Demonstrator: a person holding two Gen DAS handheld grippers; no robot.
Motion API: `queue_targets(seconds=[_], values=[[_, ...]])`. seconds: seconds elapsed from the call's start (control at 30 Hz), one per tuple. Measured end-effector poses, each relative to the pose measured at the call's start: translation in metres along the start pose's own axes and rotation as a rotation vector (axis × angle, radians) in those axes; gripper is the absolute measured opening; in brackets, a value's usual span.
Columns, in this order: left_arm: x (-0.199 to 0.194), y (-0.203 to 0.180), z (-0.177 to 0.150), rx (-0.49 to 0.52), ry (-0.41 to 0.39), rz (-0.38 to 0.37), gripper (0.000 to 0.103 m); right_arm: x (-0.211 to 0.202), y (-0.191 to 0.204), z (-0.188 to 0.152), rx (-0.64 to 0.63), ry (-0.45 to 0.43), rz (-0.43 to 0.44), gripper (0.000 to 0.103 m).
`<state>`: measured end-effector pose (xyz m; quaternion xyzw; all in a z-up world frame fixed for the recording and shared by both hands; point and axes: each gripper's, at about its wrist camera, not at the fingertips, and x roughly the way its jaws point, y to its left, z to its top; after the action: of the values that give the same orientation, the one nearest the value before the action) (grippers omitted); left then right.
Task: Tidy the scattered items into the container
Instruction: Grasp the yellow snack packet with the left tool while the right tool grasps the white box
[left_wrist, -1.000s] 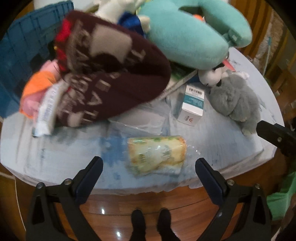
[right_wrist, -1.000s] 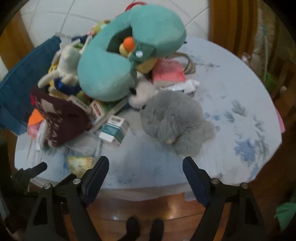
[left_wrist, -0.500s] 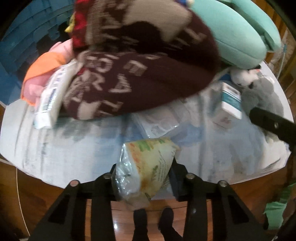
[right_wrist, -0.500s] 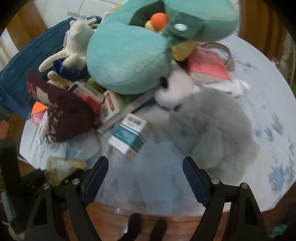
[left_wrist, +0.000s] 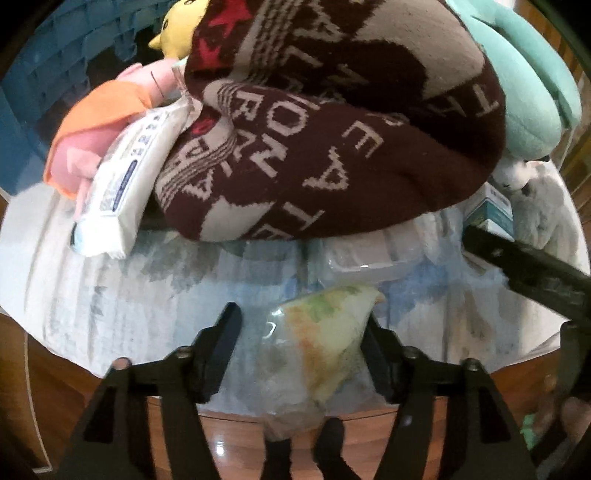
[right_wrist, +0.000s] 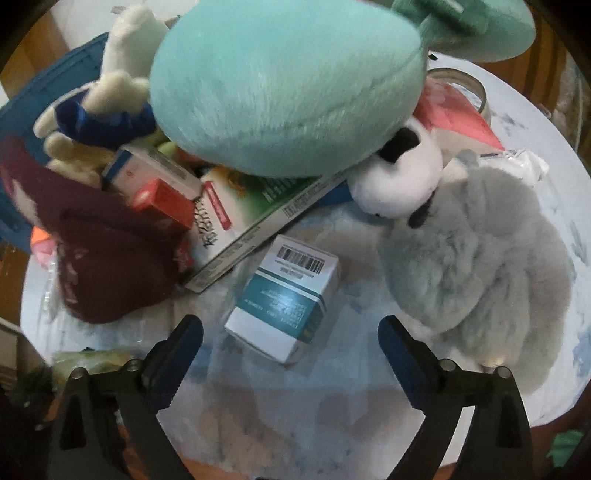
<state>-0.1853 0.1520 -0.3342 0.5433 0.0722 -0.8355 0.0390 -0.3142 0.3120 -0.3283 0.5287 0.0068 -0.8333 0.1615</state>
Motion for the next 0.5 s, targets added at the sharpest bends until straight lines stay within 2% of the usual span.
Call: queue_targets(seconds=[0.03,0.07,0.13,0.2,0.43,0.5], values=[[-0.002,-0.001,-0.001,0.002,0.004,-0.026,0.033,0.001,0.002,-0.002,-0.015,-0.003,-0.021,0.057],[-0.004,-0.004,-0.002,0.012,0.007,-0.023,0.029,-0.001,0.003,-0.002,-0.029,-0.014,-0.043,0.042],[-0.007,-0.009,-0.004,0.03,-0.001,-0.011,0.024,-0.002,-0.001,-0.003,-0.007,0.007,-0.009,0.042],[-0.012,-0.01,-0.006,0.029,-0.005,-0.011,0.021,-0.006,-0.002,-0.004,-0.012,0.005,-0.013,0.041],[-0.05,-0.012,-0.014,0.022,-0.068,-0.005,0.021,-0.036,0.006,-0.012,-0.071,-0.03,0.002,0.039],[-0.075,-0.007,-0.009,0.017,-0.1,0.006,0.021,-0.045,0.011,-0.013,-0.086,-0.044,0.01,0.038]])
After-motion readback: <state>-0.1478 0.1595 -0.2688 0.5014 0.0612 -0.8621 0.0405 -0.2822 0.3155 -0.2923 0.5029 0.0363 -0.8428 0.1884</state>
